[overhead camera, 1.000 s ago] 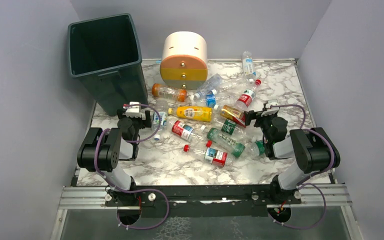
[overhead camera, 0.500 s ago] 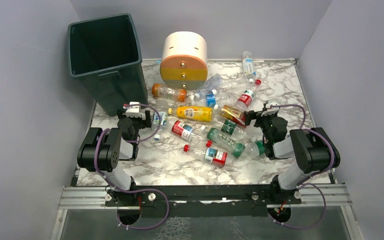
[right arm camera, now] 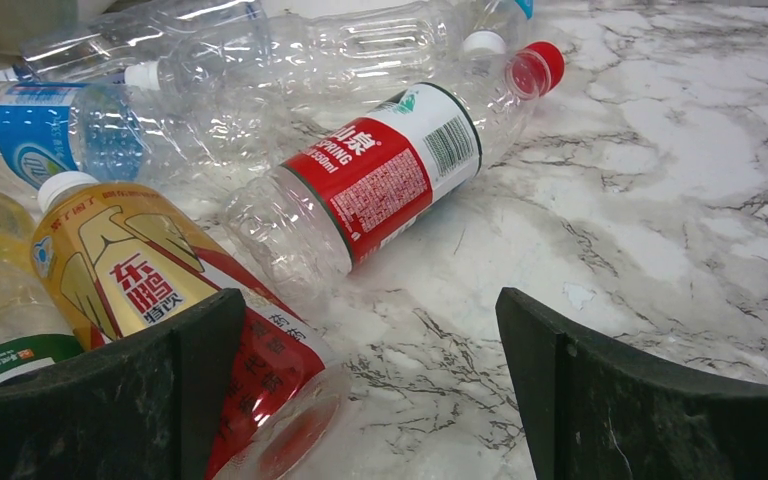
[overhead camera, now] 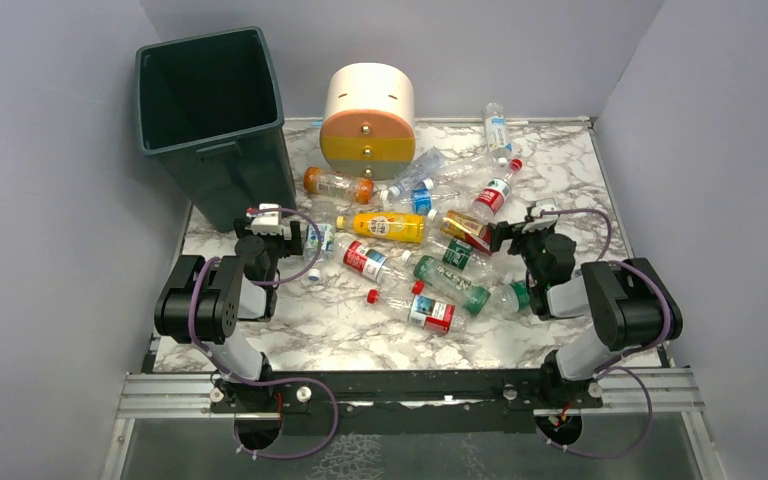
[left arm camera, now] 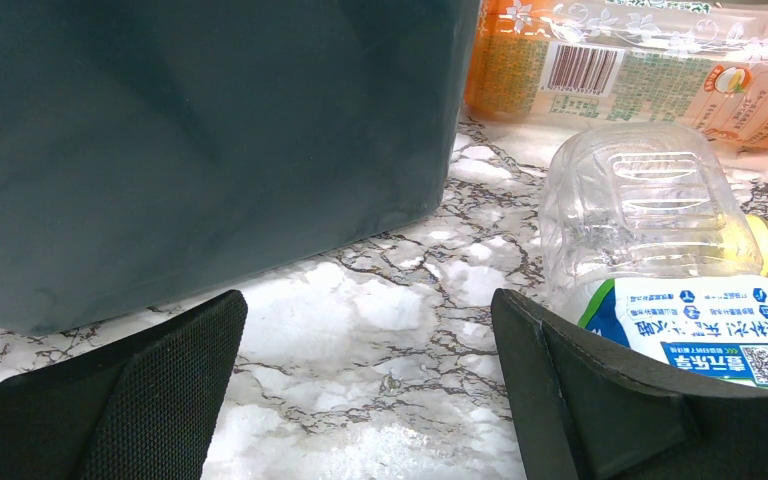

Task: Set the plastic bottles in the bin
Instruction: Pick up the plastic bottle at the center of the board.

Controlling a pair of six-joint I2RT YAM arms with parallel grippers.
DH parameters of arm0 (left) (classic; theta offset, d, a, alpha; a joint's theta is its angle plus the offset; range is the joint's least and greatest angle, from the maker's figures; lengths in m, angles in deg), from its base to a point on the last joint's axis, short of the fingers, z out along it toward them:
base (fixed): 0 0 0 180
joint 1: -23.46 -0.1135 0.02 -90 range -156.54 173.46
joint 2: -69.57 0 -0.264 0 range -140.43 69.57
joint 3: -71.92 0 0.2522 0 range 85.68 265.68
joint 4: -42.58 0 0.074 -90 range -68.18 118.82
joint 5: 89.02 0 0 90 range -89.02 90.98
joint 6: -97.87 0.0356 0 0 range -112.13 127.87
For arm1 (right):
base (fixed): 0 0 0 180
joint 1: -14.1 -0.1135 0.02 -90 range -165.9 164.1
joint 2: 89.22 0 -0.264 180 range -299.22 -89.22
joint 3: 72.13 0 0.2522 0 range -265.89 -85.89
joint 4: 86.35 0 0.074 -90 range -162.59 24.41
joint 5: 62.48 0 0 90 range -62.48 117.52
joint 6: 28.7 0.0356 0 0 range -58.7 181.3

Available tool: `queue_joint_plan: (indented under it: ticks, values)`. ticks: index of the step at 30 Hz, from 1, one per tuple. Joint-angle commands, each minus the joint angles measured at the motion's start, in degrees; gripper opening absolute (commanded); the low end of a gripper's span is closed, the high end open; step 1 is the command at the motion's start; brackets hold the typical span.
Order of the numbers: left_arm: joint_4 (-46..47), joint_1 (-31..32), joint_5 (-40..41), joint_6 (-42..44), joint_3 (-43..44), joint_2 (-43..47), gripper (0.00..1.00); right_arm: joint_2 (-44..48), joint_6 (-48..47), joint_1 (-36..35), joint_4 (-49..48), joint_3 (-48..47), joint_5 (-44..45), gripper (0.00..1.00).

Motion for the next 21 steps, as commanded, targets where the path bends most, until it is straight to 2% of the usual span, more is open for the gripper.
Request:
queue_joint_plan:
  ticks: [1,4,7,10,17,21]
  values:
    - [2.8,0.3,-1.8,0.9,0.3,0.5,0.99,6.1,-1.8,-0.4,5.5,0.0,-3.1,1.00]
    - [-2.5,0.6,-0.9,0.7,1.2,4.6,0.99,10.8,-2.8,-0.4,15.1,-2.8,-7.0,0.99]
    - [-14.7,1.3,-0.1,0.0,4.4,12.0,0.99,15.8,-1.6,-0.4,20.5,-3.7,-8.6,1.00]
    - [-20.8,3.1,1.0,-2.2,6.7,18.3,0.99,21.6,-1.1,-0.4,23.5,-3.9,-11.1,1.00]
    - [-32.2,4.5,-5.9,-6.5,12.0,29.7,0.99,33.1,0.8,-0.4,38.0,-10.0,-17.6,1.00]
    - [-40.0,5.5,-7.5,-12.9,16.3,36.4,0.99,37.1,4.9,-0.4,42.7,-14.1,-23.1,1.00]
